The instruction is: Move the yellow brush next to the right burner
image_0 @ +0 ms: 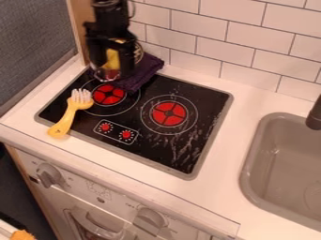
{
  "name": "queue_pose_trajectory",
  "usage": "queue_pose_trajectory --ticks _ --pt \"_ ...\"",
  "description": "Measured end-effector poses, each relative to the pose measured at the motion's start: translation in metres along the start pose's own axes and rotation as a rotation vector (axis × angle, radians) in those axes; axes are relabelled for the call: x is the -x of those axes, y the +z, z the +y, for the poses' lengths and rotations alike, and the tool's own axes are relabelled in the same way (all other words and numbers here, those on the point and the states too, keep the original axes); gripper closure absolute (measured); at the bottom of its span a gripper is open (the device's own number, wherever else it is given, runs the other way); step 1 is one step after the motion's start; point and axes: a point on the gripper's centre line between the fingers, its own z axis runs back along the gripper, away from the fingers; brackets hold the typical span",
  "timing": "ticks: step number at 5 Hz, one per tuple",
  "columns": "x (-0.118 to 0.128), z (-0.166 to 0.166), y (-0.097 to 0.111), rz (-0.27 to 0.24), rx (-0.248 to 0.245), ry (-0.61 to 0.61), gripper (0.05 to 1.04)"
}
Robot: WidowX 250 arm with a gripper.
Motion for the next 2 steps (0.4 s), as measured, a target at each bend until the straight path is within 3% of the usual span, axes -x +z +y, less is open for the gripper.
queue_pose_trajectory --ticks 1,2 --pt "0.033 0.014 0.015 -0.041 -0.004 0.021 0.082" --pt "0.063 0.02 0.005 -0.012 -0.017 0.026 0.082"
